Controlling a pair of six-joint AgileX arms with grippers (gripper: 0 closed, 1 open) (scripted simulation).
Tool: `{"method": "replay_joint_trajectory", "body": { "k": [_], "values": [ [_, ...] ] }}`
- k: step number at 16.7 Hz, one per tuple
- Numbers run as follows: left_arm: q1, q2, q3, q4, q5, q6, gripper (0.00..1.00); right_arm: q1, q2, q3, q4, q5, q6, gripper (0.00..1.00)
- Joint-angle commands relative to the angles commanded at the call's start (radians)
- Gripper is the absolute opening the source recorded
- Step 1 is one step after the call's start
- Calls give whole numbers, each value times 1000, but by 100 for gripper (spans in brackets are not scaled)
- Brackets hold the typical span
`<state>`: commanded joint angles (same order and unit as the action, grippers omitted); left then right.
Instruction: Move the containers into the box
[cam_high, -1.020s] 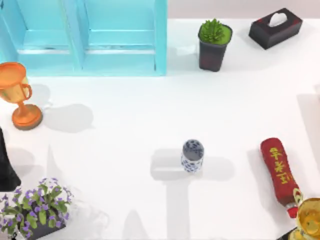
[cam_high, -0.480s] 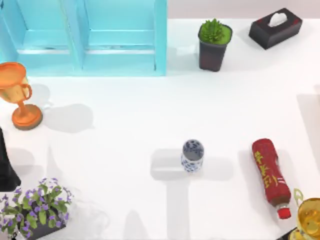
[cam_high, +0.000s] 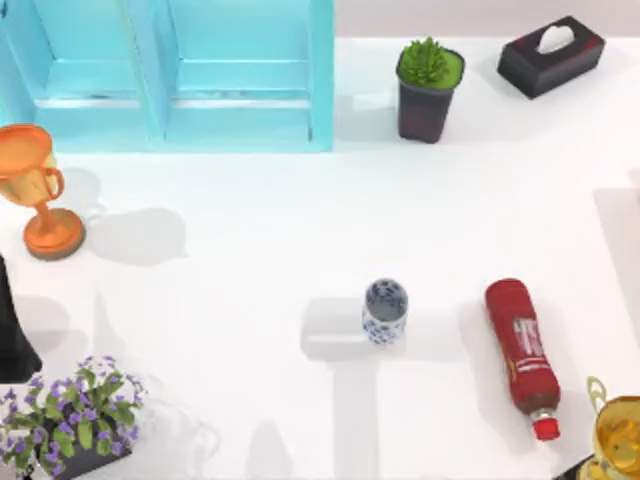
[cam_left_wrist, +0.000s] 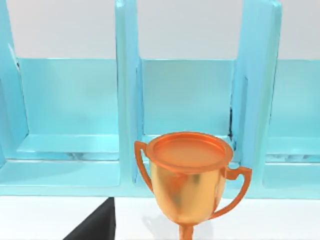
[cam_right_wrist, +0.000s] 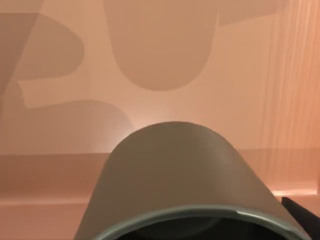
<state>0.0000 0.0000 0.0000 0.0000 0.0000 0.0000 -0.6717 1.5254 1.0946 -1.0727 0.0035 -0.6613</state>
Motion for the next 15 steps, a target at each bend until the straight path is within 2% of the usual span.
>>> {"method": "replay_joint_trajectory", "body": {
  "k": [1, 14, 15],
  "values": [
    [0, 0, 0, 0, 0, 0, 100, 0, 0, 0, 0, 0, 0, 0],
    [0, 0, 0, 0, 0, 0, 100, 0, 0, 0, 0, 0, 0, 98],
    [0, 0, 0, 0, 0, 0, 100, 0, 0, 0, 0, 0, 0, 100]
  ]
}}
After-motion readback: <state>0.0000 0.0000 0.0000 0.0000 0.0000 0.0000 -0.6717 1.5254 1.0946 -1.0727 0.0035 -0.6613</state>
